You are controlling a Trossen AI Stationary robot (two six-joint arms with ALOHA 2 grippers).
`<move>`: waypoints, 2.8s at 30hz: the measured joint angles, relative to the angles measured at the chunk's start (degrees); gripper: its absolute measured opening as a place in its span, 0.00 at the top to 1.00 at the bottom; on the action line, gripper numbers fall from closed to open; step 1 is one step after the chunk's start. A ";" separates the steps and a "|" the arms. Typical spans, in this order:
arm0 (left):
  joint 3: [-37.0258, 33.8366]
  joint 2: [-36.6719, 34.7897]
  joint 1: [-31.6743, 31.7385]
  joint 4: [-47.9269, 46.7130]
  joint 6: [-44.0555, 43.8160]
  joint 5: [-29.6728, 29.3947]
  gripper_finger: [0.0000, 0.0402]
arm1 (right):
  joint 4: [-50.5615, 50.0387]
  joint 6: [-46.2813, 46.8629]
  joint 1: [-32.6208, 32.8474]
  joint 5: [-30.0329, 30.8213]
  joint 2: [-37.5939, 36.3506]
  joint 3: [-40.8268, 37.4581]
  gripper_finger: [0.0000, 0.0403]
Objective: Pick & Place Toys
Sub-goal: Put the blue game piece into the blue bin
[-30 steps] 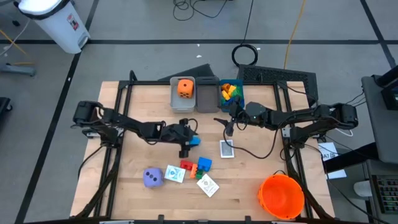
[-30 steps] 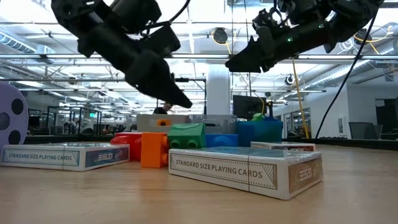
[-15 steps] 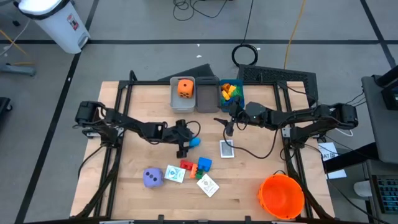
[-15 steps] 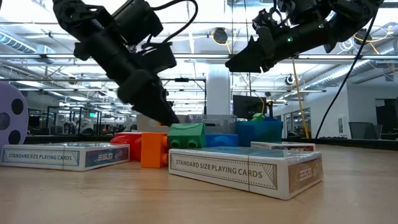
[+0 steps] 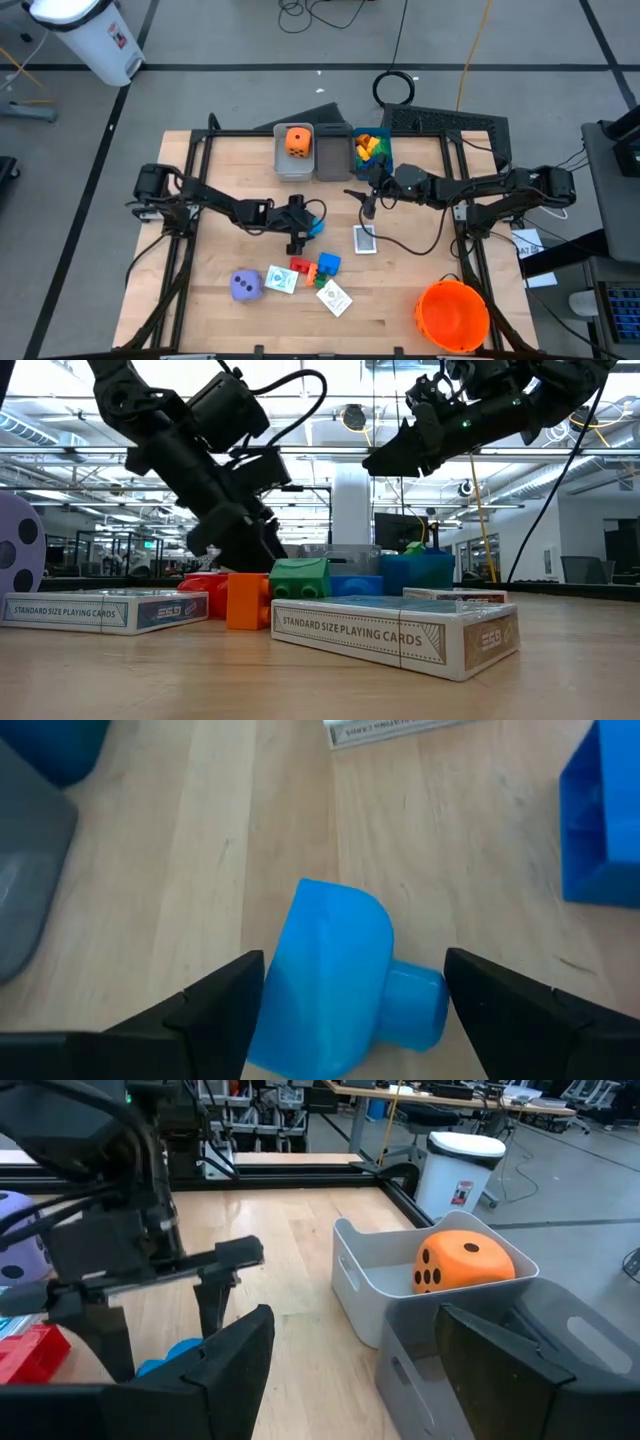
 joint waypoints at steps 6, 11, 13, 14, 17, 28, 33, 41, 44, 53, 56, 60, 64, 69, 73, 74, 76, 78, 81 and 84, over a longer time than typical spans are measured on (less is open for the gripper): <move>0.11 2.81 0.00 2.37 -0.15 -0.12 0.23 | -0.02 0.00 0.00 -0.01 0.00 0.00 0.34; 0.09 3.03 0.69 2.86 -4.39 -0.22 0.22 | -0.06 0.00 0.00 -0.02 0.00 0.00 0.34; 0.07 3.05 1.49 3.07 -7.29 -0.15 0.22 | -0.04 0.00 0.00 -0.02 0.00 0.00 0.34; 0.05 3.08 1.94 3.08 -8.07 -0.15 0.22 | -0.04 0.00 0.00 -0.02 0.00 0.00 0.34; -0.08 3.23 2.99 2.14 -8.56 -0.03 0.22 | -0.06 0.02 0.00 -0.01 0.00 0.01 0.34; -0.09 3.20 3.89 1.99 -9.34 -1.23 0.23 | -0.37 0.02 -0.02 -0.01 0.00 0.00 0.34; -0.09 3.20 3.91 2.29 -9.28 -1.48 0.30 | -0.14 -0.05 -0.02 0.00 0.00 0.00 0.34; 0.44 1.14 3.48 3.53 -7.86 -3.88 0.33 | 2.60 -1.34 0.00 -0.04 0.00 0.00 0.34; 1.49 -1.60 1.69 1.34 -5.85 -6.32 0.32 | 1.93 2.03 0.46 -0.10 0.00 0.00 0.34; 4.52 -5.25 -9.50 -0.78 14.52 -37.23 0.33 | 3.01 17.93 0.31 -10.50 4.24 0.06 0.34; 5.39 -5.26 -11.29 -0.97 17.43 -43.82 0.31 | 6.67 18.71 0.49 -13.08 6.50 0.12 0.34; 5.46 -5.23 -12.04 0.47 19.08 -44.47 0.27 | 8.51 19.54 0.67 -13.59 10.21 2.37 0.34; 5.46 -5.23 -12.11 0.68 19.49 -44.07 0.31 | 8.36 19.56 0.63 -13.61 14.97 5.49 0.34; 5.44 -5.23 -12.13 0.31 19.30 -44.05 0.33 | 11.17 20.50 0.76 -15.02 21.11 9.31 0.34; 5.28 -5.14 -12.15 -0.55 18.89 -44.54 0.28 | 15.50 23.80 0.79 -18.14 25.02 11.22 0.34; 5.36 -5.10 -12.06 -0.41 18.94 -43.76 0.27 | 16.71 24.43 0.89 -18.23 25.86 11.82 0.34; 5.46 -5.24 -12.08 -0.29 18.96 -43.65 0.27 | 18.16 24.72 0.98 -19.26 27.01 12.34 0.34; 5.46 -5.20 -12.16 -0.86 18.93 -43.67 0.28 | 18.32 24.76 0.88 -21.47 27.24 12.06 0.34; 5.47 -5.17 -12.11 -0.58 19.00 -43.60 0.33 | 19.55 24.68 0.84 -23.87 27.10 12.06 0.34; 5.46 -5.17 -12.11 1.45 19.41 -43.36 0.33 | 20.83 26.39 0.90 -23.42 27.14 12.10 0.34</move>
